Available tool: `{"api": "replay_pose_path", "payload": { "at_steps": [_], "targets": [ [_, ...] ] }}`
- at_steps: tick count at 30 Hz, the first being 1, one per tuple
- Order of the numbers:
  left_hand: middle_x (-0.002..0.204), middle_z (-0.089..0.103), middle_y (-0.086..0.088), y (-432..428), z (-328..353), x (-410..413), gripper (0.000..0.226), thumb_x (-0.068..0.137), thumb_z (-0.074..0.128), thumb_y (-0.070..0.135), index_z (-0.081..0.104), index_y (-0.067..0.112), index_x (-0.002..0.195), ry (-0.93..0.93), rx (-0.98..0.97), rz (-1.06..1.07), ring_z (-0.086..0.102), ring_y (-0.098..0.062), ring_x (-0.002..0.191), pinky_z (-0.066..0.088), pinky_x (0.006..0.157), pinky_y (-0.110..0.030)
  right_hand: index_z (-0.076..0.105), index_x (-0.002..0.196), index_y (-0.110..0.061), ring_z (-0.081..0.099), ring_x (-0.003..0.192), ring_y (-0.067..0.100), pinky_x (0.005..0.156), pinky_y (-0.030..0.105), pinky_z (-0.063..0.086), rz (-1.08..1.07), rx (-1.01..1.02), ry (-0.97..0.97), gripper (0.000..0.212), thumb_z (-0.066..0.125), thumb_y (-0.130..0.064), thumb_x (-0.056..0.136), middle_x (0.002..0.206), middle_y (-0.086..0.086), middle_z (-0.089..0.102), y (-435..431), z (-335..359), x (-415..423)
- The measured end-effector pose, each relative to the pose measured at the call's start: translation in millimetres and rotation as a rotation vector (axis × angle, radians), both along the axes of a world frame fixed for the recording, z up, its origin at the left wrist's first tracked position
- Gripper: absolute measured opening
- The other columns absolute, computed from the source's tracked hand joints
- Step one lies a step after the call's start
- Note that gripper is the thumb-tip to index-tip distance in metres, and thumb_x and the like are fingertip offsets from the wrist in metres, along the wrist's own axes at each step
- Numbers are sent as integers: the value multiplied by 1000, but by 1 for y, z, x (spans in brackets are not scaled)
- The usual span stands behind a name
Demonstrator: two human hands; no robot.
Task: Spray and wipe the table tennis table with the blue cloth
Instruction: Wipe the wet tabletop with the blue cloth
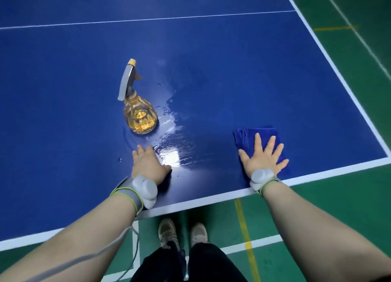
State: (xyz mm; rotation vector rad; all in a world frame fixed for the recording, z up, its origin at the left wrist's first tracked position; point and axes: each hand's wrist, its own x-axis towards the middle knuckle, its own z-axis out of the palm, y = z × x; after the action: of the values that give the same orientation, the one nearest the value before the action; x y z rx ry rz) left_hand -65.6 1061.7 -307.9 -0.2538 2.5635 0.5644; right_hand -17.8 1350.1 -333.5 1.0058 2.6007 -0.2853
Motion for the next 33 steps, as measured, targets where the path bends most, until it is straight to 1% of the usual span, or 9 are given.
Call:
{"api": "replay_pose_path", "payload": {
  "at_steps": [3,6,10,13,16,19,26,30,33],
  "targets": [
    [156,11,-16,6,1,17,82,77,72,40,31,11,141,-16,-36,-38,10,-36,144,26,114,-45,-5,155,-38,-19,147,37,113,68,0,52,-8,8,83,35,-71,90,162,7,-19,-29,0,3],
    [157,9,-12,13,4,33,83,75,73,42,32,13,140,-22,-88,-93,9,-36,143,29,112,-47,-9,154,-38,-22,146,38,111,67,-5,310,-23,16,85,36,-71,90,161,8,-23,-68,0,17],
    [160,0,-3,21,10,46,90,77,70,43,19,24,149,-93,-134,-150,1,-34,146,23,115,-48,-5,153,-43,-30,143,36,109,66,-16,700,-125,9,84,43,-68,88,159,5,-29,-107,0,36],
    [160,0,2,29,13,52,84,77,69,43,24,31,146,-143,-170,-189,4,-34,146,25,113,-51,0,153,-46,-29,145,32,110,64,-17,774,-142,12,82,44,-69,87,160,1,-26,-101,-1,36],
    [158,3,3,31,12,51,81,77,67,45,24,32,144,-180,-230,-243,11,-34,143,30,107,-54,5,152,-48,-25,147,28,112,61,-15,726,-121,39,80,45,-70,86,162,-3,-21,-78,-1,36],
    [156,8,3,28,13,47,73,81,64,42,27,33,142,-216,-266,-272,18,-34,140,35,101,-57,5,152,-48,-18,149,28,113,61,-10,559,-45,58,80,43,-71,86,163,-4,-16,-39,-1,37],
    [160,-7,5,30,16,43,79,86,61,39,13,34,149,-291,-339,-319,7,-35,146,32,105,-58,5,154,-45,-14,150,27,116,62,-1,118,19,37,79,38,-72,88,164,-4,-11,78,-1,44],
    [160,-11,4,30,21,43,84,86,62,36,9,33,151,-340,-339,-337,3,-35,147,31,107,-59,1,155,-41,-16,149,32,114,66,1,11,6,26,80,36,-71,90,164,2,-14,66,-1,41],
    [160,-12,3,31,24,43,84,86,61,32,8,33,151,-364,-339,-348,2,-36,146,32,106,-60,-4,155,-39,-17,148,37,113,69,0,109,6,41,83,36,-72,89,163,7,-17,25,-2,43]
  ]
}}
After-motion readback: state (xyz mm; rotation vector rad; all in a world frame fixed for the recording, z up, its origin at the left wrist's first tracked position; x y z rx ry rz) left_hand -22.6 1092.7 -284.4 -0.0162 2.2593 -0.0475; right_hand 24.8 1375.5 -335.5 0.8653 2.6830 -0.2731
